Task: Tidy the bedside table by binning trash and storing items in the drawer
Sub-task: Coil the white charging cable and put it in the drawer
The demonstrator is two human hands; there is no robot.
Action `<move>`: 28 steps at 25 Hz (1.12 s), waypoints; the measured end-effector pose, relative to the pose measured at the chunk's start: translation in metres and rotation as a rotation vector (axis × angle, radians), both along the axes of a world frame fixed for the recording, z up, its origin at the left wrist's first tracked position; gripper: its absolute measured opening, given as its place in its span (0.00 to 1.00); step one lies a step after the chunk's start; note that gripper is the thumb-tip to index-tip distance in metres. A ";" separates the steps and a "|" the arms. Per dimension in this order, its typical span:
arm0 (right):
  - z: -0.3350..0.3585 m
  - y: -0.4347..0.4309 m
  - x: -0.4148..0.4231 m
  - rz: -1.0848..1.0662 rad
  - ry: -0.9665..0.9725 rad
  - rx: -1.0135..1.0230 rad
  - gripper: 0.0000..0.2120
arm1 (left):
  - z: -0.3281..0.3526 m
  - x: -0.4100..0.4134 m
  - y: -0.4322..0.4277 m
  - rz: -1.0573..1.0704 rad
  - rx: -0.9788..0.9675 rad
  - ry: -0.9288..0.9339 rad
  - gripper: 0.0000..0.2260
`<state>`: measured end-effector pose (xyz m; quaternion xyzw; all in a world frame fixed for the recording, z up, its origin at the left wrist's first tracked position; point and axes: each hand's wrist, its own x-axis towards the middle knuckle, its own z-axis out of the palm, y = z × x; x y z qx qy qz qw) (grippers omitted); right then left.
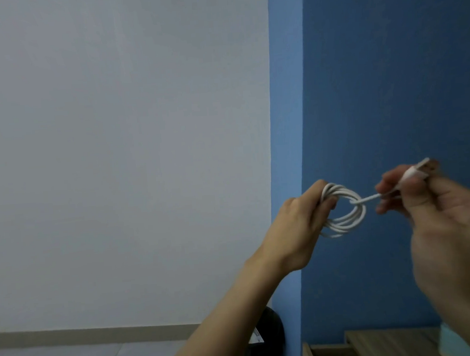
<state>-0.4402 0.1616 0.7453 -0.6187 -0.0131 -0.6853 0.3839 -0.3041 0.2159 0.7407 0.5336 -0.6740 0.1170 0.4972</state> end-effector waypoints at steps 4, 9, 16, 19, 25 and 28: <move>0.007 -0.021 0.012 0.004 0.105 0.176 0.05 | -0.003 0.002 -0.001 -0.046 0.066 0.045 0.08; -0.005 -0.019 0.020 -0.139 0.302 0.019 0.06 | -0.003 0.007 0.001 -0.024 0.069 0.028 0.09; -0.013 -0.024 0.014 -0.214 0.655 -0.139 0.07 | -0.002 0.013 0.006 -0.047 0.102 -0.012 0.09; -0.010 -0.026 0.012 0.056 0.565 -0.016 0.05 | -0.002 0.014 0.006 -0.070 0.141 0.014 0.10; -0.013 -0.025 0.013 0.030 0.525 -0.043 0.12 | -0.013 0.015 0.009 -0.160 0.188 0.252 0.06; -0.016 -0.027 0.011 -0.036 0.408 0.029 0.11 | -0.016 0.018 0.011 -0.207 0.222 0.335 0.09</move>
